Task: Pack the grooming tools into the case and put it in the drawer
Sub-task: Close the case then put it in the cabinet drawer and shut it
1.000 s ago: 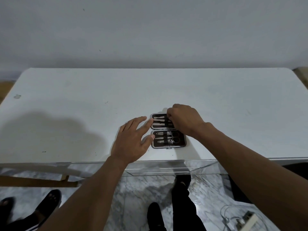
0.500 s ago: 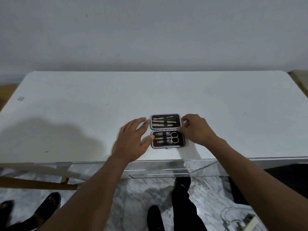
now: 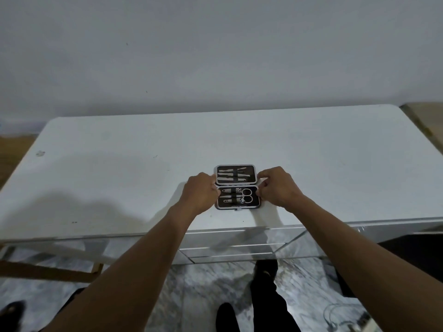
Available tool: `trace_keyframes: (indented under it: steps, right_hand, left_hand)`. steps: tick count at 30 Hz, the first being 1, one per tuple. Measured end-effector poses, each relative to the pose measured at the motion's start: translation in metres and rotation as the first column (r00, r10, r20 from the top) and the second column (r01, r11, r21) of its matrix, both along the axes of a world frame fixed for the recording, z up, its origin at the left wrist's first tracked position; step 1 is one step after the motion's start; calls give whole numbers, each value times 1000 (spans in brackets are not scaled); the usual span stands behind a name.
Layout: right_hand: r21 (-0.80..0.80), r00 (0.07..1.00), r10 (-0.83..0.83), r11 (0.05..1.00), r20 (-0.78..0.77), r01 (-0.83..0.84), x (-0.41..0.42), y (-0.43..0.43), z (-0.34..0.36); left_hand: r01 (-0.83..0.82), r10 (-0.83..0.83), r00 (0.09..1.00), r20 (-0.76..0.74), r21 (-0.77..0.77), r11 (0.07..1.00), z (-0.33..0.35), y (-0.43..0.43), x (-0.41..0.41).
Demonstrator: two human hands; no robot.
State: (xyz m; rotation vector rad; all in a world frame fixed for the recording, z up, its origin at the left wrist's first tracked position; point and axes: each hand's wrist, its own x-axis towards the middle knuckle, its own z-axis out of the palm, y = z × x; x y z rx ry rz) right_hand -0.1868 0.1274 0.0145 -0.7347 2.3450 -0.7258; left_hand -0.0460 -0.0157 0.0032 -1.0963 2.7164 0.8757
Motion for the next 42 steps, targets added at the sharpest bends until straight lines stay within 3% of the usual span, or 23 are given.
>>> trace_keyframes:
  steps: [6,11,18,22,26,29,35,39,42]
  right_hand:
    - [-6,997,-45,999,59,46,-4,-6,-2]
    - [-74,983,-148,985,105,156,-1,-2,-7]
    - [-189,983,-179,965,44,184,12,3,-5]
    - [-243,978,-192,948,81,206,17,8,-2]
    - [-267,960,-217,928,179,260,19,12,-4]
    - [-266,962,-241,926,131,268,22,14,-6]
    - [-293,961,-245,917,125,271,27,22,-6]
    - [-280,982,-174,942,67,186,33,31,-9]
    - [-214,991,-114,972,-72,96,37,32,-11]
  left_hand:
    - [-241,292,943,-157,282,929,-3,1,-4]
    - [-309,466,851,-242,487,817,-10,1,3]
    - [-336,531,792,-301,510,792,-14,11,6]
    - [-364,547,777,-313,486,795,-11,17,9]
    - [-350,620,737,-269,633,690,-6,17,13]
    - [-322,666,696,-268,712,624,-5,20,15]
    - [-248,550,751,-364,617,747,-6,27,27]
    - [-208,368,841,-397,391,897,-10,34,36]
    - [-185,270,867,-419,232,955,-15,38,35]
